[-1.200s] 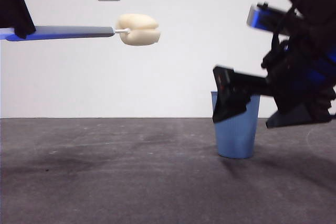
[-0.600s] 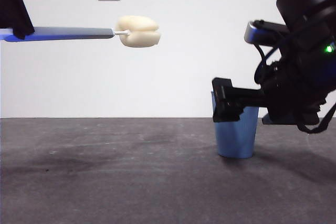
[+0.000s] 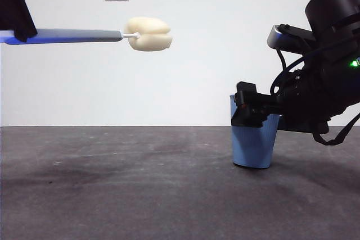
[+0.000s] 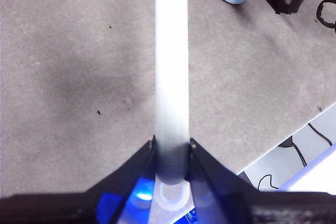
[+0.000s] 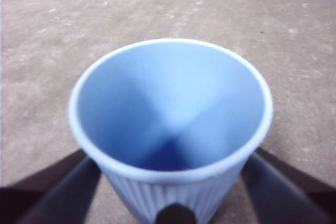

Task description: Pick up the cup brush,pick up the cup,insert the brush into the cup,clean the cup,put the cup brush back,put the cup back to the fixed position on the table

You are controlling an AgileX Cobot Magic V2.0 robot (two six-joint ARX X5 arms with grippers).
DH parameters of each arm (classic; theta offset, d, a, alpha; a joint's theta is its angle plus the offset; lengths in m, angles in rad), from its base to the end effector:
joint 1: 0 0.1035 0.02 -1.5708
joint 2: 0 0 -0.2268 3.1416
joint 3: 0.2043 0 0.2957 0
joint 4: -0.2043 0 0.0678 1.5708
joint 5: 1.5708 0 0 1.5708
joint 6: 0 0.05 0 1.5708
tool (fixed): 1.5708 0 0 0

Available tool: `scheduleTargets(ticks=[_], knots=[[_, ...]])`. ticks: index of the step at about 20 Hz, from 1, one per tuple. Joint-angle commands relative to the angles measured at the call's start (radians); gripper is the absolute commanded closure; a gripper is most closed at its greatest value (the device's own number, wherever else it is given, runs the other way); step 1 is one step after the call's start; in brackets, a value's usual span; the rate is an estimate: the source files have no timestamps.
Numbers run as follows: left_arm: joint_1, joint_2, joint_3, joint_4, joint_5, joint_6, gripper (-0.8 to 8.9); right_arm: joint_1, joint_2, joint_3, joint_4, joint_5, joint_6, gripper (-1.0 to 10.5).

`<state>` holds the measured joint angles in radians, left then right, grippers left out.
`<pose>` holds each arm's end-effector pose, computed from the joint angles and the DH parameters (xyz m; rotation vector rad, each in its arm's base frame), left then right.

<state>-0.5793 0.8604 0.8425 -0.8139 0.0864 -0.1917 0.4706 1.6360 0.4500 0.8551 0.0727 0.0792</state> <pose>0.2001 -0.1360 0.2433 0.0322 0.8755 -0.5438 0.2783 0.1375 0.0457 -0.0119 0.3361 0.3811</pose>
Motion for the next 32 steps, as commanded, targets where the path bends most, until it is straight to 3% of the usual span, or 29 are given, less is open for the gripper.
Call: scheduleTargets(ticks=[1, 4, 8, 13, 19, 25, 32], knots=[[-0.004, -0.002, -0.003, 0.012, 0.0, 0.002, 8.22, -0.001, 0.013, -0.006, 0.008, -0.031, -0.011, 9.5], [-0.004, -0.002, -0.003, 0.005, -0.001, 0.02, 8.22, 0.006, -0.001, -0.006, -0.005, -0.048, -0.016, 9.6], [-0.004, -0.002, -0.003, -0.026, -0.002, 0.113, 8.22, 0.035, -0.151, -0.004, -0.191, -0.038, -0.068, 9.6], [-0.004, 0.002, -0.003, -0.061, 0.002, 0.259, 8.22, 0.08, -0.428, 0.106, -0.755, 0.069, -0.215, 9.6], [-0.004, 0.01, -0.003, -0.092, 0.029, 0.366, 8.22, 0.123, -0.496, 0.343, -1.312, 0.243, -0.417, 9.6], [-0.071, 0.014, -0.003, -0.16, 0.058, 0.455, 8.22, 0.221, -0.486, 0.395, -1.481, 0.383, -0.69, 9.6], [-0.19, 0.032, -0.003, -0.212, 0.045, 0.455, 8.22, 0.343, -0.414, 0.395, -1.541, 0.479, -0.798, 9.6]])
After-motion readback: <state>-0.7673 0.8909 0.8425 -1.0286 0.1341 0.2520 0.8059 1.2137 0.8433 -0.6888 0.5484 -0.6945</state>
